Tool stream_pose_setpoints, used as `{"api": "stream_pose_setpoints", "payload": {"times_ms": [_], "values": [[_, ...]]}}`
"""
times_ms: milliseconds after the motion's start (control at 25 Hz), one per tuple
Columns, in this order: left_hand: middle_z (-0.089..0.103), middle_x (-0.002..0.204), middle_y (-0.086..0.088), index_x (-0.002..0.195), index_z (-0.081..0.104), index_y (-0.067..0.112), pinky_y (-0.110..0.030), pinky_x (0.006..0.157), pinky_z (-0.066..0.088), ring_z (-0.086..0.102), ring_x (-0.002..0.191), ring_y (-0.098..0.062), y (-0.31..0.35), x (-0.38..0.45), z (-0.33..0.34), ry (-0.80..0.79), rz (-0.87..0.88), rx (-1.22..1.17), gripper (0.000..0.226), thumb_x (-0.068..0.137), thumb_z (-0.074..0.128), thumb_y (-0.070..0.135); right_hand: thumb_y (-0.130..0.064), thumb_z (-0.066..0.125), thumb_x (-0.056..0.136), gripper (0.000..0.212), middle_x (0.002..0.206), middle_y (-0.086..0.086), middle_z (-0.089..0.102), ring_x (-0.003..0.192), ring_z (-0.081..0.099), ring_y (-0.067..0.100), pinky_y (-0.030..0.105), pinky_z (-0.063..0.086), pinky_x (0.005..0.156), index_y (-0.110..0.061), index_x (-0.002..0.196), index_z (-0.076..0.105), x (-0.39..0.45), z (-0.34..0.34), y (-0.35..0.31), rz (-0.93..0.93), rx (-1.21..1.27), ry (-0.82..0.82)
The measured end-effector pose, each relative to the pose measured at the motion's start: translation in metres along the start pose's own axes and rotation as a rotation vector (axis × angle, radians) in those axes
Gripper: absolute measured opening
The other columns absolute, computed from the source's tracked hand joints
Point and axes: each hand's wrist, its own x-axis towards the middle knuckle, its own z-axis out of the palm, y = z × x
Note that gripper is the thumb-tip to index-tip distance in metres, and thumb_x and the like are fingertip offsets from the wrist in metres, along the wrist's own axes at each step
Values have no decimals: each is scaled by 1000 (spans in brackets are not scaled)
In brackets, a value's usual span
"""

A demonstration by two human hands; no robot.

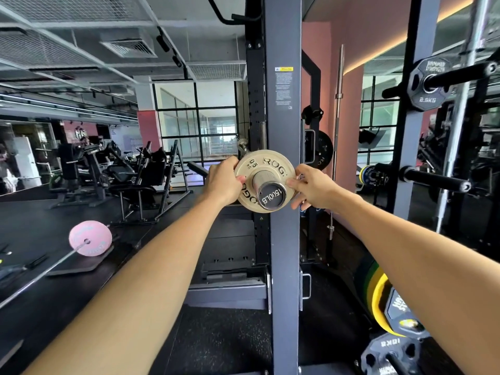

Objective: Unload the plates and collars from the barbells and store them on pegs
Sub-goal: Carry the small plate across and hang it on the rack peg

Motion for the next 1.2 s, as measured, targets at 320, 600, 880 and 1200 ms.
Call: {"api": "stream_pose_setpoints", "payload": {"times_ms": [320,600,880,1200], "values": [[65,111,-6,113,61,15,-31,80,41,57,100,-25,-42,87,49,4,-41,-4,20,93,62,16,-26,49,100,20,96,9,67,71,72,32,38,56,58,-8,109,49,103,10,42,6,-54,-10],[65,112,-8,110,61,19,-31,80,39,55,101,-27,-77,164,92,-1,-70,20,17,93,61,17,-30,47,100,14,91,13,72,68,72,29,33,53,56,-16,100,48,194,18,73,22,-100,-41],[65,113,-8,113,61,21,-35,87,43,56,107,-30,-103,218,123,-1,-105,11,21,93,61,18,-33,48,99,15,88,14,72,71,72,31,38,58,64,-18,99,47,254,25,92,5,-126,-41],[63,112,-7,106,61,25,-37,86,48,59,102,-28,-112,237,129,-30,-106,15,16,91,63,20,-31,47,100,17,98,7,68,66,73,22,34,56,59,-14,102,50,276,23,99,10,-145,-111]]}}
